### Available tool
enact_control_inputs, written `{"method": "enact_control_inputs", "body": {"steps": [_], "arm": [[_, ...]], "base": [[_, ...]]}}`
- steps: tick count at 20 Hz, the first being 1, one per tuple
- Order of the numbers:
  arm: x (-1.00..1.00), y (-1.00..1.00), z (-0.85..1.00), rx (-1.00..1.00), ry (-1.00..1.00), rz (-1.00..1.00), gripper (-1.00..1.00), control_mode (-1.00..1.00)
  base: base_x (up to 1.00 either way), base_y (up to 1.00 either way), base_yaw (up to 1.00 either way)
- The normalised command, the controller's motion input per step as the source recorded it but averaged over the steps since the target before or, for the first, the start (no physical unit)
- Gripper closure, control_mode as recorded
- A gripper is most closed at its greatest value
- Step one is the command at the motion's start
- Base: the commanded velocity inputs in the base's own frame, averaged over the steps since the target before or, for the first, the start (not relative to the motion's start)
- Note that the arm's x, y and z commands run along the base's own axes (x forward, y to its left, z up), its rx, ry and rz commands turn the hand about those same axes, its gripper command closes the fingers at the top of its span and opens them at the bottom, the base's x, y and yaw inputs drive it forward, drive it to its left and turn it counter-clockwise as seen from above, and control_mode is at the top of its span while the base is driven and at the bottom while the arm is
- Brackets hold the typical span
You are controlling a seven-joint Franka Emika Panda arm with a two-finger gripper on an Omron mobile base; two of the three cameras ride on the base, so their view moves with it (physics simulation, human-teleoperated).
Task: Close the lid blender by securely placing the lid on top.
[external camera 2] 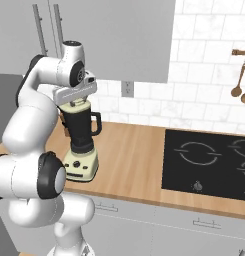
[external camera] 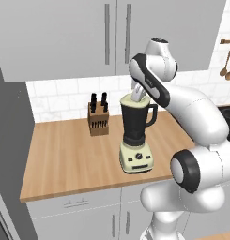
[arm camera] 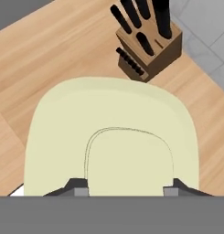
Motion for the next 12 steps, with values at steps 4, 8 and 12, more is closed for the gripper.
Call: {"method": "enact_control_inputs", "body": {"steps": [4, 8, 12], "arm": [[0.00, 0.05, -0.01, 0.00, -0.01, 0.00, -1.00, -1.00], [-0.01, 0.00, 0.01, 0.01, -0.08, 0.00, -1.00, -1.00], [-0.01, 0.00, 0.05, 0.06, -0.08, 0.00, -1.00, -1.00]], "base": [[0.00, 0.00, 0.00], [0.00, 0.00, 0.00], [0.00, 0.00, 0.00]]}}
